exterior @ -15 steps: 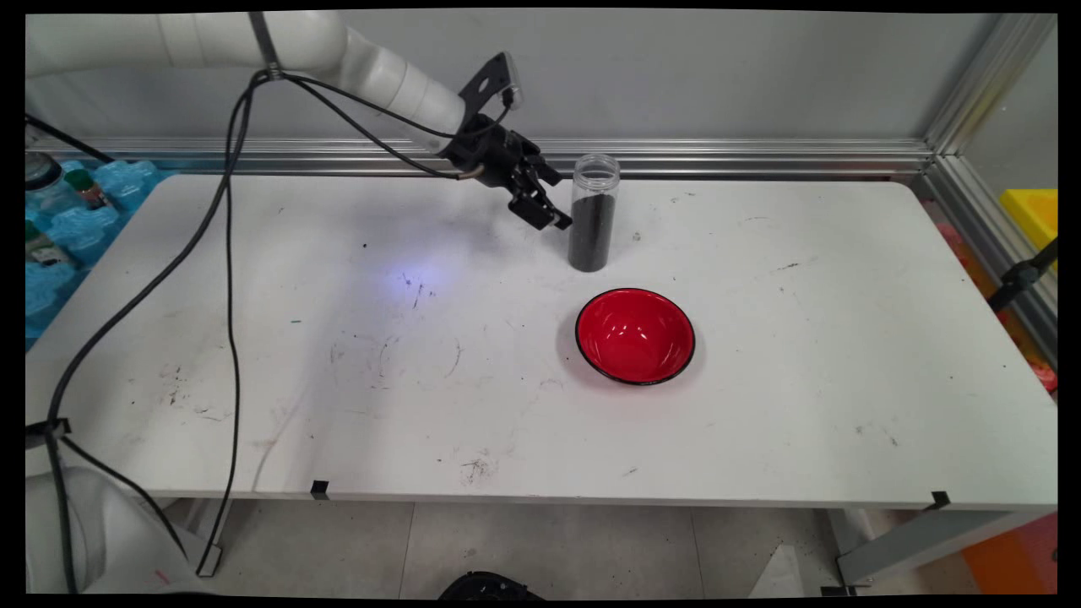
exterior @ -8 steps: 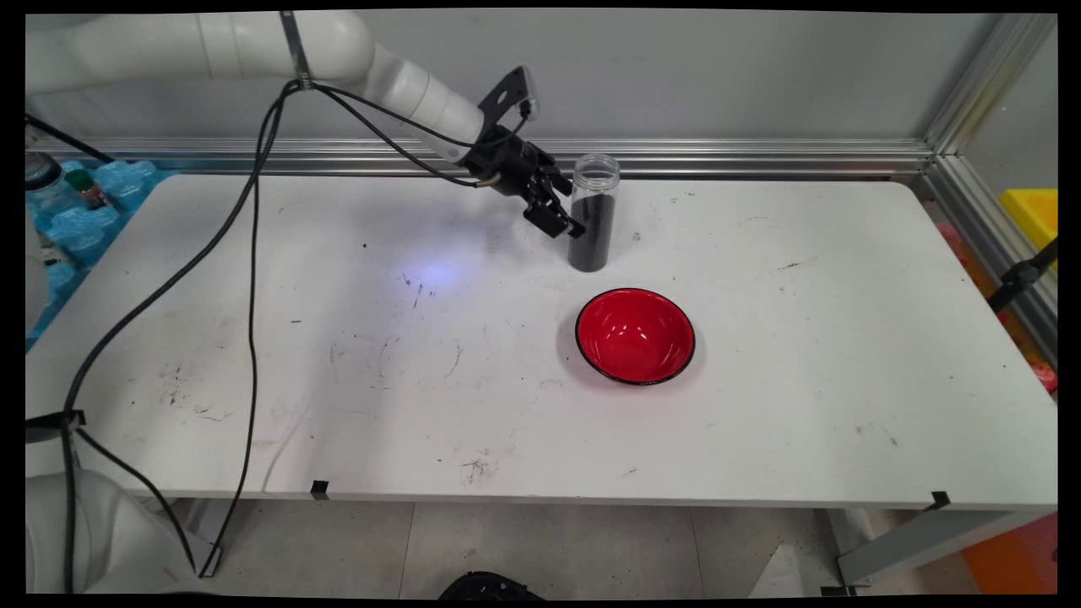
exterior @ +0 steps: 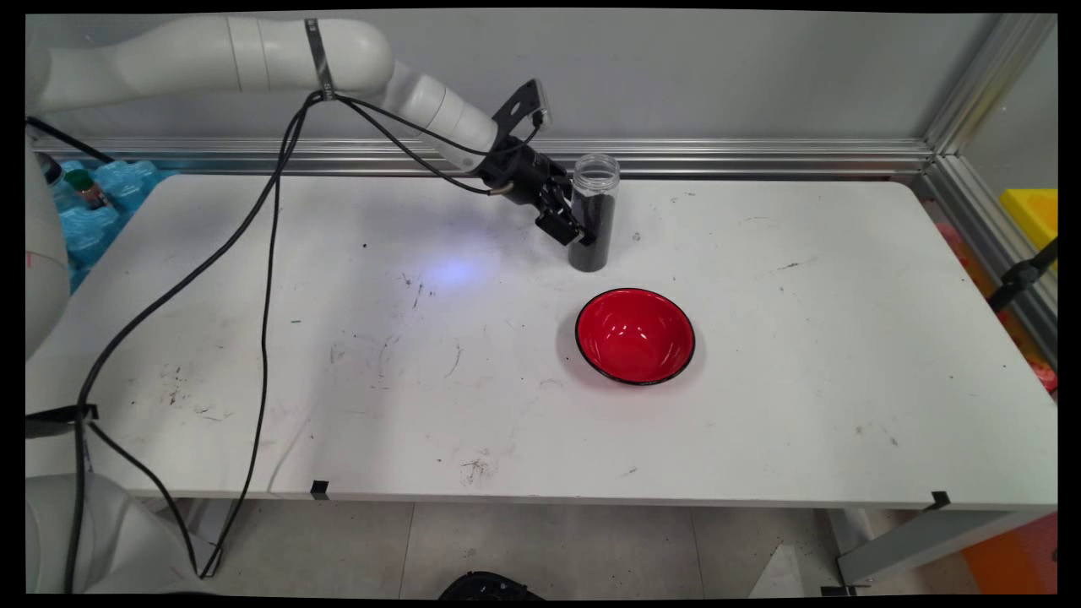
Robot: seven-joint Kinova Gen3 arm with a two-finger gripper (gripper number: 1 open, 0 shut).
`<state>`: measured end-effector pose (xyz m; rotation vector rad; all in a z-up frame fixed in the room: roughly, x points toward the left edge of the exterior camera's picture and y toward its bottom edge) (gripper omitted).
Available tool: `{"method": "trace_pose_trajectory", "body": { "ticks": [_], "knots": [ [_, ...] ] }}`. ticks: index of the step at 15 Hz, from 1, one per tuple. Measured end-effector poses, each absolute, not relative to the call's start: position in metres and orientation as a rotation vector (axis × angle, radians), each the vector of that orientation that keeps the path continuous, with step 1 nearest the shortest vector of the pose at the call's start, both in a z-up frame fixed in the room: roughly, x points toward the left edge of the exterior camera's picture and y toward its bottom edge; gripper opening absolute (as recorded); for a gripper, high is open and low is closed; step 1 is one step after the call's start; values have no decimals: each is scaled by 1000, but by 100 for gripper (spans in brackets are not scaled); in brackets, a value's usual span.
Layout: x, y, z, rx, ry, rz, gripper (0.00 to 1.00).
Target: Pick up the black seasoning powder from the table
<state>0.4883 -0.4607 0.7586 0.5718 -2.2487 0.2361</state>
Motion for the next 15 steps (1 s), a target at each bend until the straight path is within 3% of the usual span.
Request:
{"method": "trace_pose_trajectory", "body": {
  "ticks": [15],
  "knots": [
    [492,-465,739,615,-2205,197,100]
  ]
}}
